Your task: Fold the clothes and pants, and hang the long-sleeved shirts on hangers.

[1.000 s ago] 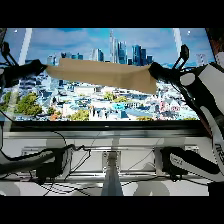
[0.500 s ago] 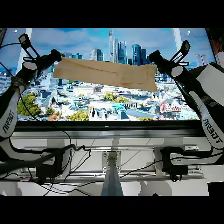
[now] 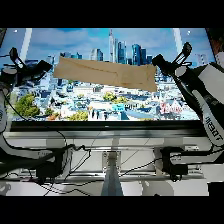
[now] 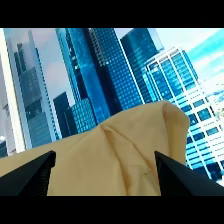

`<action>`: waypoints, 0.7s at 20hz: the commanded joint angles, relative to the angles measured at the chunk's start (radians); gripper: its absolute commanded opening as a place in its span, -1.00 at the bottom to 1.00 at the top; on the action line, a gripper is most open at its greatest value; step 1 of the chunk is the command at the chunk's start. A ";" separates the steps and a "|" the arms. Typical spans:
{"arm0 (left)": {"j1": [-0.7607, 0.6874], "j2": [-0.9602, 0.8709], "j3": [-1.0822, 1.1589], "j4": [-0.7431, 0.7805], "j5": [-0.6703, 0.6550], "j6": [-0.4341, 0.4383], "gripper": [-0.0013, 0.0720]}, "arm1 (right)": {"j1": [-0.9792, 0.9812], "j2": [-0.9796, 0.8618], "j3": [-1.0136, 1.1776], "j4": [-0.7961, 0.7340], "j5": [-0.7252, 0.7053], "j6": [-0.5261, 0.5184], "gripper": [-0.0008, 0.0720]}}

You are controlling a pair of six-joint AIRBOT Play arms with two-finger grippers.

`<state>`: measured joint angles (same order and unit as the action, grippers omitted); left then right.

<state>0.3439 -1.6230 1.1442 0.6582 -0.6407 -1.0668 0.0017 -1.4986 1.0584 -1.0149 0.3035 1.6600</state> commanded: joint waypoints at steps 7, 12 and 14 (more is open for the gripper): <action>-0.148 -0.164 0.025 -0.158 0.107 -0.013 0.52 | -0.001 0.000 0.002 -0.010 0.071 -0.056 0.88; -0.186 -0.137 0.123 -0.101 0.089 0.144 -0.93 | 0.005 0.000 0.059 -0.011 0.132 -0.064 -0.94; -0.185 -0.070 0.153 -0.002 0.000 0.143 -0.93 | 0.038 -0.001 0.112 -0.008 0.150 -0.108 -0.94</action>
<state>0.1696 -1.7439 1.2514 0.5652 -0.5694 -0.9668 0.0151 -1.4986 1.1187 -1.0252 0.4133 1.5917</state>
